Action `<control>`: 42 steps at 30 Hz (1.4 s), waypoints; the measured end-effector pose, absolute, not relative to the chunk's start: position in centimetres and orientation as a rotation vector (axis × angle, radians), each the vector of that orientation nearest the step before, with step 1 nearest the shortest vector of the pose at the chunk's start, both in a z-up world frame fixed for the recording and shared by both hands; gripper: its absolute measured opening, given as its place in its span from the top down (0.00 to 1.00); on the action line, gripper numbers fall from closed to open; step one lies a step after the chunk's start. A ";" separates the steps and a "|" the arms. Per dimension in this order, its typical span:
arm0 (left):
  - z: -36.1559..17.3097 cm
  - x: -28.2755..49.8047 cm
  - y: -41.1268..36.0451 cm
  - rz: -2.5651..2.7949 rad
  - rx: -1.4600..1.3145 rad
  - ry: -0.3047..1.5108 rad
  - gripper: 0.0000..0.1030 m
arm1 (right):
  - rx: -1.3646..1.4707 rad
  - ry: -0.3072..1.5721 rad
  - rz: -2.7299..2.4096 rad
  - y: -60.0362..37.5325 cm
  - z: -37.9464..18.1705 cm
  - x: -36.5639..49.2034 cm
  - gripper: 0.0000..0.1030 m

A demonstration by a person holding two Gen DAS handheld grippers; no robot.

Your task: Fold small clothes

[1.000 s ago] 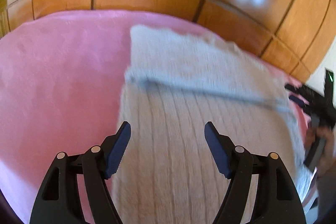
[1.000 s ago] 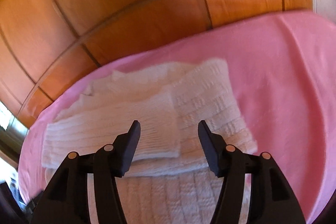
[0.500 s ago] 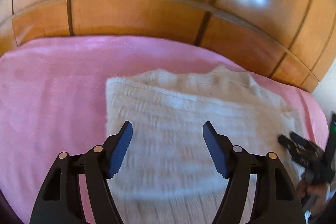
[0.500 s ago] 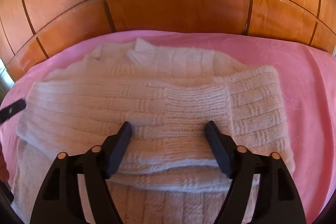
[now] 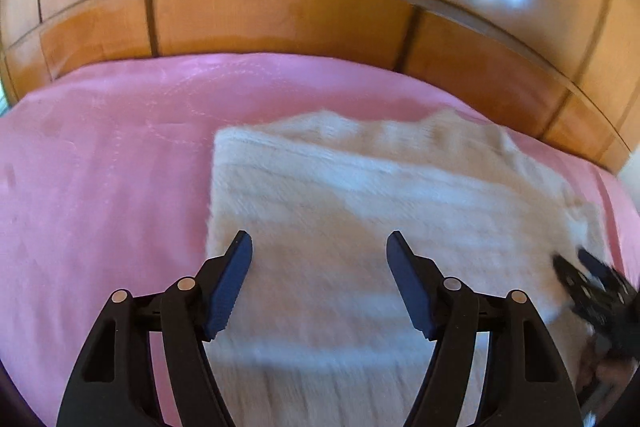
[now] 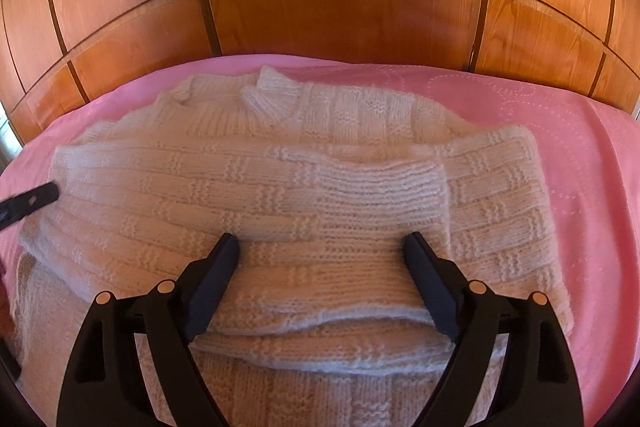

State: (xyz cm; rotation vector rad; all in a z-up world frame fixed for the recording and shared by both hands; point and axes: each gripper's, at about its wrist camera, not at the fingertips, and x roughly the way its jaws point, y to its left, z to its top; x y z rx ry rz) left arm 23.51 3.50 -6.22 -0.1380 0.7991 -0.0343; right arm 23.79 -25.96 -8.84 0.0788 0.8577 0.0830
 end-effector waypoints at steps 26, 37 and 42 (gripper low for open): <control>-8.8 22.1 1.4 -0.036 -0.059 0.820 0.26 | 0.082 0.857 0.082 -25.8 -8.9 23.7 0.14; -6.9 19.4 1.8 -0.018 -0.074 0.783 0.26 | 0.066 0.862 0.073 -25.5 -8.9 23.7 0.13; -5.7 15.5 2.2 -0.024 -0.073 0.764 0.26 | 0.019 0.879 0.016 -24.9 -8.1 23.4 0.03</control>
